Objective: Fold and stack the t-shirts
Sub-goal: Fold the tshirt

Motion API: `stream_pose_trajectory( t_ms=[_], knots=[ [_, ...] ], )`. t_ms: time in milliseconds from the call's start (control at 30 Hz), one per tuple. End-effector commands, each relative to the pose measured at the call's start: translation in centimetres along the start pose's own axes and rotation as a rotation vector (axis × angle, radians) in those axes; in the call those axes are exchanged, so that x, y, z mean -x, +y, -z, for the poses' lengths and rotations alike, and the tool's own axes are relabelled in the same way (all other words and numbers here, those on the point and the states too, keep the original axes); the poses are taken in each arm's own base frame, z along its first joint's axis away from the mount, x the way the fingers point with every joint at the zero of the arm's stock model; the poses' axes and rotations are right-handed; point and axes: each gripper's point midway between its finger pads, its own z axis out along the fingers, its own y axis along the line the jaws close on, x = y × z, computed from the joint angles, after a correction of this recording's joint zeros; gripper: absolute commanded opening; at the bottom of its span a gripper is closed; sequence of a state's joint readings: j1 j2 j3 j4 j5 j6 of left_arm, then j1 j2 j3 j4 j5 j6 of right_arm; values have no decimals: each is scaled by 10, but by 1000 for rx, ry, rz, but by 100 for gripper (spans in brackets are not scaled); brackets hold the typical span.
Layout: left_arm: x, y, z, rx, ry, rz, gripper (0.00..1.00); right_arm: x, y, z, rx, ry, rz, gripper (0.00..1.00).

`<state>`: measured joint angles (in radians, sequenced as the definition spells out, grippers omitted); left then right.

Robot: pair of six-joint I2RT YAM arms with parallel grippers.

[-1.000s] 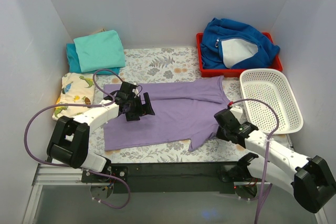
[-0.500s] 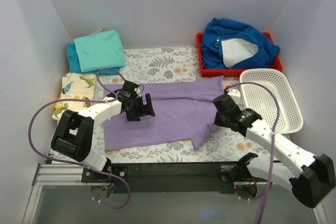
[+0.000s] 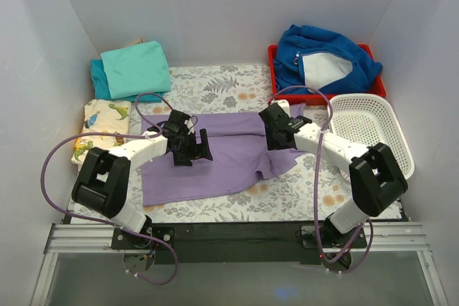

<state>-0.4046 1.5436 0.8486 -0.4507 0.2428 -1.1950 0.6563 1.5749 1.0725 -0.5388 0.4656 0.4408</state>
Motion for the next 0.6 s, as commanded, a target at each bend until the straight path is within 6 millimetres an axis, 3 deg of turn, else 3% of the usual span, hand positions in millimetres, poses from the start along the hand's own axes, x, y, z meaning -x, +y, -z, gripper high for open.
stream_pose_trajectory(
  t_ms=[0, 100, 200, 300, 367, 467, 567],
  knots=[
    [4, -1, 6, 16, -12, -26, 87, 11, -18, 26, -16, -102, 6, 57],
    [4, 1, 5, 24, -10, -27, 87, -1, -29, 40, -2, -122, -34, 59],
    [6, -3, 2, 13, 2, -26, 87, -30, -39, 48, 45, -105, -100, 61],
    [9, -6, 0, 5, 5, -29, 87, -59, -43, 40, 62, -42, -171, 60],
    [11, -7, 1, 2, 0, -35, 87, -68, -43, 35, 71, -23, -202, 60],
    [12, -7, 2, 6, -1, -41, 87, -68, -37, 25, 112, -59, -270, 60],
    [12, -7, 2, 8, -2, -41, 87, -74, -45, 12, 104, -50, -303, 60]
  ],
)
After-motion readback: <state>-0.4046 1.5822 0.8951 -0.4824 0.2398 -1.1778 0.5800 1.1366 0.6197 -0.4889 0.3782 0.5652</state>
